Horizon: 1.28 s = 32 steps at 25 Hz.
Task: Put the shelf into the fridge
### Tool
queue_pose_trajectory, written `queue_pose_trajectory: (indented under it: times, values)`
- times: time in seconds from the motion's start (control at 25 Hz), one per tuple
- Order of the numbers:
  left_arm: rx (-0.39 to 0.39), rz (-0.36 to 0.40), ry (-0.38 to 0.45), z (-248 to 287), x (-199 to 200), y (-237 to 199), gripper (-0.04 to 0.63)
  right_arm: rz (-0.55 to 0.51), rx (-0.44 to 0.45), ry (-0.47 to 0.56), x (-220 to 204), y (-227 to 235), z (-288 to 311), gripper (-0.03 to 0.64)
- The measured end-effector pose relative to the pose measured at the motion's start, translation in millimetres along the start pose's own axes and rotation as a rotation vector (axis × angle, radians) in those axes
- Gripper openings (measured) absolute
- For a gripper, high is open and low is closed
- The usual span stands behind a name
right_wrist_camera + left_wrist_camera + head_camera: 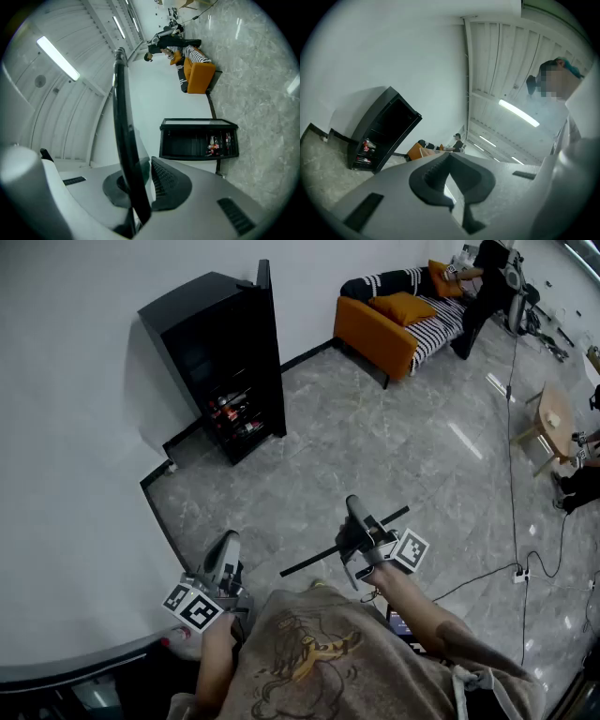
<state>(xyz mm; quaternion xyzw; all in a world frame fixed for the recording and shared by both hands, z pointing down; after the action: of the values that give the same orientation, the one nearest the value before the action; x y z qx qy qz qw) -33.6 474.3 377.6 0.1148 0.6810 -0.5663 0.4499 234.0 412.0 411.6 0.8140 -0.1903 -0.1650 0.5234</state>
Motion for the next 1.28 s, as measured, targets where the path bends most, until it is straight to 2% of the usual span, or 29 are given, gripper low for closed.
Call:
queue_pose_trajectory:
  times: [0.8, 1.0, 1.28]
  values:
    - [0.014, 0.029, 0.007, 19.3, -5.1, 7.5, 0.003, 0.006, 0.032, -0.007, 31.3, 5.4, 7.0, 0.028]
    - [0.043, 0.015, 0.008, 28.8, -6.5, -4.2, 0.003, -0.016, 0.009, -0.024, 42.3, 19.5, 13.3, 0.029]
    - [0.032, 0.017, -0.018, 60.8, 0.6, -29.6, 0.003, -0.012, -0.012, -0.008, 50.0, 47.8, 37.9, 0.029]
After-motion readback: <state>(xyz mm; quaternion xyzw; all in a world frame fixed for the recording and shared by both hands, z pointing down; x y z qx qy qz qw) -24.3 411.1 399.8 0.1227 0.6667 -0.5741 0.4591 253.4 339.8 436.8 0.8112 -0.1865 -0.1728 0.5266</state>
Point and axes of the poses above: the fingertips, and each gripper's own axes: z forward along the fingers, y to its right, x out of its top, the point moved 2 cm from there along -z, backward along the fingers, and after that the axes turned 9 degrees about x, right-handed, at the moved point
